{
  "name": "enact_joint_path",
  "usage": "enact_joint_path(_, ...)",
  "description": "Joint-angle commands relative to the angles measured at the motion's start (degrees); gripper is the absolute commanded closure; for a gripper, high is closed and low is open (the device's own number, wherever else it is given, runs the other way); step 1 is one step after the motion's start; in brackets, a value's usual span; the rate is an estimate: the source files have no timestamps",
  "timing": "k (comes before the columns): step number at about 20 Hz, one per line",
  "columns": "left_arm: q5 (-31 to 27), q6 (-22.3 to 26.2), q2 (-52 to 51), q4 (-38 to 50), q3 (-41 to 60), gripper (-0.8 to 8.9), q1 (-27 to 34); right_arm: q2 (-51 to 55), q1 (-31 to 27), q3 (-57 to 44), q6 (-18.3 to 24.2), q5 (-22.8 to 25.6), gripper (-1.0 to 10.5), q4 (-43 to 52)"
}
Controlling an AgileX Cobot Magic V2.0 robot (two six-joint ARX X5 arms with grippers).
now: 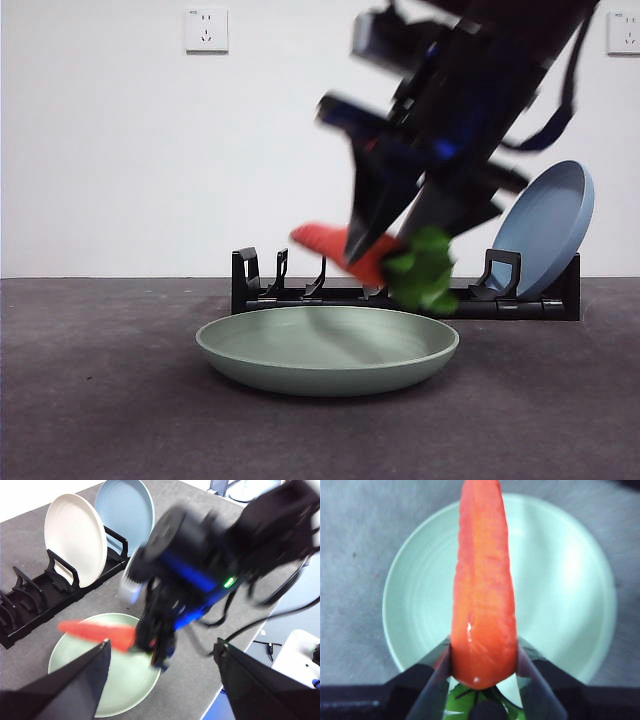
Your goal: Take the green plate from the plate rack,put the plate on the table,take the carrot from the table,put the carrot in the plate
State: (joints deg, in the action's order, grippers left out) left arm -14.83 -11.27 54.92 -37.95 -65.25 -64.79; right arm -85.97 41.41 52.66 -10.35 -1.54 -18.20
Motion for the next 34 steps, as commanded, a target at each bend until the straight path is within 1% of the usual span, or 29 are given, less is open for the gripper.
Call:
enact_joint_path(1,0.0,-0.6,0.0,-0.1,0.3,4.67,-0.2,-4.8,0.3,-0.1,-1.4,0.1,9.6,2.5)
enact_joint_path(4,0.0,-0.6,0.0,-0.6,0.3,4.67,-0.2,-9.3,0.3,-0.1,-1.2,0.2,9.6,5.2)
enact_joint_path(7,0.0,-0.6,0.0,-1.1,0.3,4.67,-0.2,-10.6,0.3,-0.1,-1.2,0.2,9.6,5.9)
enact_joint_path(8,0.0,-0.6,0.0,-1.2,0.3,4.67,-0.2,-10.6,0.3,-0.1,-1.2,0.2,9.4,5.9)
enact_joint_path(9,0.0,-0.6,0.0,-1.2,0.3,4.67,-0.2,-10.6,0.3,-0.1,-1.2,0.1,8.8,5.8)
enact_joint_path(10,0.0,-0.7,0.0,-1.2,0.3,4.67,-0.2,-10.6,0.3,-0.1,-1.2,0.1,7.6,5.7)
enact_joint_path(12,0.0,-0.8,0.0,-1.2,0.3,4.67,-0.2,-10.6,0.3,-0.1,-1.2,0.1,4.2,5.4)
enact_joint_path(13,0.0,-0.8,0.0,-1.2,0.3,4.67,-0.2,-10.4,0.3,-0.1,-1.2,0.1,3.2,5.2)
enact_joint_path(18,0.0,-0.8,0.0,-1.2,0.3,4.67,-0.2,-6.1,0.3,-0.1,-1.2,0.0,3.2,5.0)
enact_joint_path(21,0.0,-0.8,0.0,-1.3,0.3,4.67,-0.2,1.3,0.3,0.0,-1.2,0.1,3.2,1.3)
enact_joint_path(24,0.0,-0.8,0.0,-2.2,0.3,4.67,-0.2,11.6,0.3,0.0,-1.2,-0.4,3.2,-7.8)
enact_joint_path(28,0.1,-0.8,0.0,-4.8,0.3,4.68,-0.2,25.3,0.3,0.0,-1.2,-7.6,3.2,-25.5)
enact_joint_path(31,0.6,-0.8,0.0,-7.3,0.3,4.68,-0.2,32.7,0.3,0.0,-1.1,-9.4,3.2,-35.2)
enact_joint_path(32,1.8,-0.8,0.0,-8.6,0.3,4.69,-0.2,34.8,0.3,0.0,-1.1,-9.8,3.4,-37.5)
enact_joint_path(33,2.8,-0.8,0.0,-9.5,0.3,4.73,-0.2,36.2,0.3,0.0,-1.1,-10.3,4.0,-38.9)
enact_joint_path(34,3.7,-0.8,0.0,-10.6,0.3,4.93,-0.2,37.8,0.3,0.0,-1.1,-10.4,5.3,-40.2)
